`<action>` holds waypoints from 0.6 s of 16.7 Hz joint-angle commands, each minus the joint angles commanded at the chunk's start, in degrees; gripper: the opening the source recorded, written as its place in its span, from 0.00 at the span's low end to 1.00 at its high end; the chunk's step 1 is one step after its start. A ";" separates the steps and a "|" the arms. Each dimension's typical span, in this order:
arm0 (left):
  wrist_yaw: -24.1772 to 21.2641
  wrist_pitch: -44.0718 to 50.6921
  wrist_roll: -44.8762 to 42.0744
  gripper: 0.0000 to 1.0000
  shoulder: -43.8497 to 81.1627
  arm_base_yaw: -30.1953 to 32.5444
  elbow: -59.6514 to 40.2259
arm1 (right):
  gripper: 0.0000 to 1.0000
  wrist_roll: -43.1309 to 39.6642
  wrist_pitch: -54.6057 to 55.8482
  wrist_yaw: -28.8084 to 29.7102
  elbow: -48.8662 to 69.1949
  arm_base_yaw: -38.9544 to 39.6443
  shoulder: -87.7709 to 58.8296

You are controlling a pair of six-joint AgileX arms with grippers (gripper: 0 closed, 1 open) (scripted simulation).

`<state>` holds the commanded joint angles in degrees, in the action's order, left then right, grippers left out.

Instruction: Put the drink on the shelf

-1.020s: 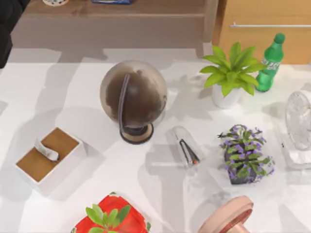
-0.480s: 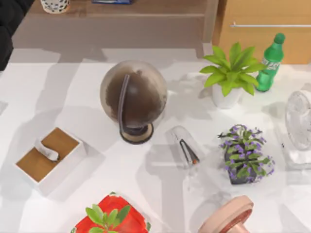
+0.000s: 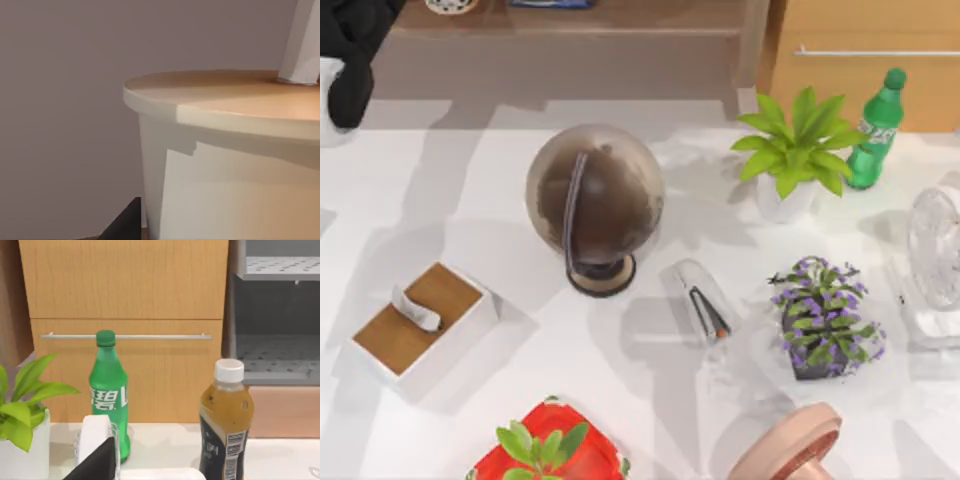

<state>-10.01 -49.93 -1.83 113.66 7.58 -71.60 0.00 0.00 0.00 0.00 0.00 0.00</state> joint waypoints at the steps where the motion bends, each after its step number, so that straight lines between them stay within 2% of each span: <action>1: -0.05 -0.68 0.02 0.00 1.19 0.13 -0.95 | 1.00 0.00 0.00 0.00 0.00 0.00 0.00; 6: -0.05 -1.20 0.03 0.00 2.16 0.30 -1.74 | 1.00 0.00 0.00 0.00 0.00 0.00 0.00; 10: -0.05 -1.20 0.03 0.30 2.16 0.30 -1.74 | 1.00 0.00 0.00 0.00 0.00 0.00 0.00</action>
<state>-10.06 -51.13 -1.80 115.81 7.87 -73.34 0.00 0.00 0.00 0.00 0.00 0.00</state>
